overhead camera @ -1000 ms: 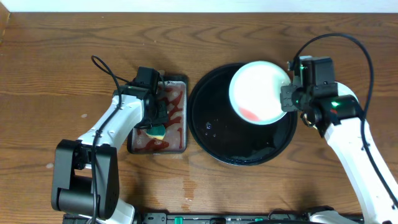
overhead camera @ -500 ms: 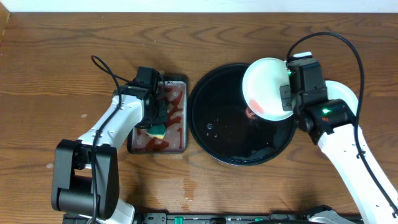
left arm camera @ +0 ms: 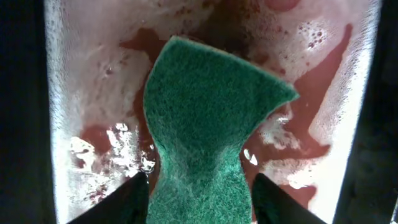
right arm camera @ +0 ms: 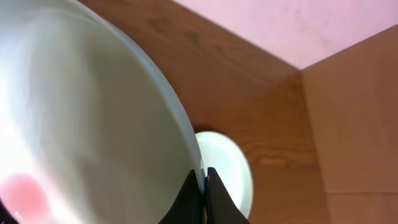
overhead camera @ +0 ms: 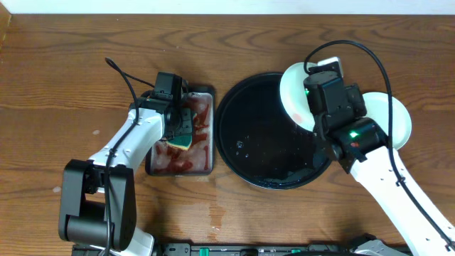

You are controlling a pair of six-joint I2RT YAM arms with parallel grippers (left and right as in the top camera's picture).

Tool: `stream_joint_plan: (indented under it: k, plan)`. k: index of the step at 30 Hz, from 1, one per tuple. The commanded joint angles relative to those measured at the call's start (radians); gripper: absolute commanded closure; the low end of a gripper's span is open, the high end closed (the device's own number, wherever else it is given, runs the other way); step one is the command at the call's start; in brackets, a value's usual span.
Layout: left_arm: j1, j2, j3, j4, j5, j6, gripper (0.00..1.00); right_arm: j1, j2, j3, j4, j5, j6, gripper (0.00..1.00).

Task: Clean dirty plates on tray and stack at the side
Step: 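Carry the pale green plate with the right gripper toward the right stack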

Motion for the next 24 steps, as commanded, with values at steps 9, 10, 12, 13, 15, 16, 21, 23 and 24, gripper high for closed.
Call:
stream_joint_plan:
  k: [9, 10, 12, 13, 15, 16, 21, 23, 24]
  plan:
    - [0.004, 0.008, -0.004, -0.023, -0.016, 0.009, 0.44, 0.076, -0.012, 0.000, 0.068, 0.140, -0.129, 0.99]
    - [0.004, 0.008, -0.004, -0.024, -0.016, 0.009, 0.43, 0.080, -0.012, 0.000, 0.074, 0.155, -0.129, 0.99]
    - [0.004, 0.008, -0.004, -0.027, -0.016, 0.010, 0.44, 0.085, -0.012, 0.000, 0.083, 0.175, -0.141, 0.99]
    - [0.004, 0.008, -0.004, -0.027, -0.016, 0.009, 0.44, 0.085, -0.012, 0.000, 0.086, 0.175, -0.153, 0.99]
    - [0.004, 0.008, -0.004, -0.027, -0.016, 0.010, 0.43, 0.085, -0.012, 0.000, 0.093, 0.176, -0.172, 0.99]
    - [0.004, 0.008, -0.004, -0.027, -0.016, 0.009, 0.43, 0.086, -0.012, 0.000, 0.096, 0.179, -0.175, 0.99]
    - [0.004, 0.008, -0.004, -0.027, -0.016, 0.009, 0.43, 0.087, -0.012, 0.000, 0.100, 0.190, -0.174, 0.99]
    - [0.004, 0.008, -0.004, -0.027, -0.016, 0.009, 0.43, 0.087, -0.012, 0.000, 0.100, 0.191, -0.175, 0.99]
    - [0.004, 0.008, -0.004, -0.027, -0.016, 0.010, 0.43, 0.087, -0.012, 0.000, 0.100, 0.191, -0.175, 0.99]
